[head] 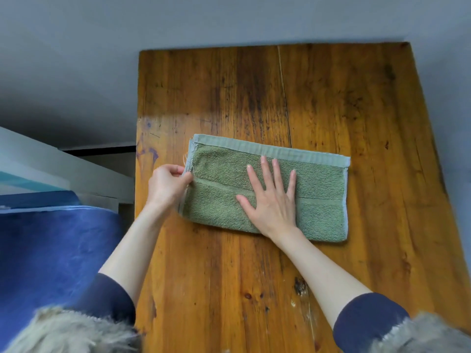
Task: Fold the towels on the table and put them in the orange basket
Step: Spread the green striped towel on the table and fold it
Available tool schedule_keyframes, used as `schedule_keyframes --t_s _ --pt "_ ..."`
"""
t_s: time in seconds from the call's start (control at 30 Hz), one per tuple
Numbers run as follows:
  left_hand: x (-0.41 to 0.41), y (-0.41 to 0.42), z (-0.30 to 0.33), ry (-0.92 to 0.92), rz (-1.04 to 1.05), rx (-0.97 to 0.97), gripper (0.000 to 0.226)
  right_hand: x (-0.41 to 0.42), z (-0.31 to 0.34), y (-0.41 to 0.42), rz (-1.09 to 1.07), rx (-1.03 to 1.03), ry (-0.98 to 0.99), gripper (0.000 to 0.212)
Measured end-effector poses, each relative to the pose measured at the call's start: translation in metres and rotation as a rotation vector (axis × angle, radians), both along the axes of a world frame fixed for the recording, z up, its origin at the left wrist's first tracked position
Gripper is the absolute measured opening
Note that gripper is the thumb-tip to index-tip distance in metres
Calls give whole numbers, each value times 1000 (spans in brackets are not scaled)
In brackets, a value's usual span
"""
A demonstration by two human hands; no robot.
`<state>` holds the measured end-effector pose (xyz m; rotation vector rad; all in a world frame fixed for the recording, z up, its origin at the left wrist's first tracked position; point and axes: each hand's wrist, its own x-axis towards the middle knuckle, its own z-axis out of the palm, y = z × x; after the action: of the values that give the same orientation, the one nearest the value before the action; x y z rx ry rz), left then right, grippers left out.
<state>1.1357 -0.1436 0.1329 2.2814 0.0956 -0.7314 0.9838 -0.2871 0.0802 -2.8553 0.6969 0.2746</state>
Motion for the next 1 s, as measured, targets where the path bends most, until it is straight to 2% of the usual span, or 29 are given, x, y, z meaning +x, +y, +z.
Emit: schedule_keyframes --t_s 0.07,0.13,0.2,0.3,0.4,0.53,0.7,0.83,1.0 --pt "10 -1 7 93 -9 -13 14 -6 5 -10 -11 -4 -13 68" --pt "15 -2 14 206 -19 3 5 -22 6 -19 -15 -11 34 66" --pt "15 -3 23 259 -27 6 13 -36 3 -24 13 -4 130 66" --pt "6 -12 40 193 -58 -22 10 -34 2 -33 52 46 170 66" --pt "-11 -29 59 52 -89 -53 13 -31 10 -38 70 158 119 68" --pt "-47 -64 79 -58 -148 -111 14 -61 31 -49 -85 412 -173 58" --pt "-101 -127 75 -158 -302 -69 13 -126 45 -71 -349 555 -441 39" --pt "-138 -163 49 -170 -422 23 15 -155 38 -87 -614 776 -422 27" --pt "-157 -178 23 -185 -480 163 21 -162 27 -94 -681 945 -365 26"
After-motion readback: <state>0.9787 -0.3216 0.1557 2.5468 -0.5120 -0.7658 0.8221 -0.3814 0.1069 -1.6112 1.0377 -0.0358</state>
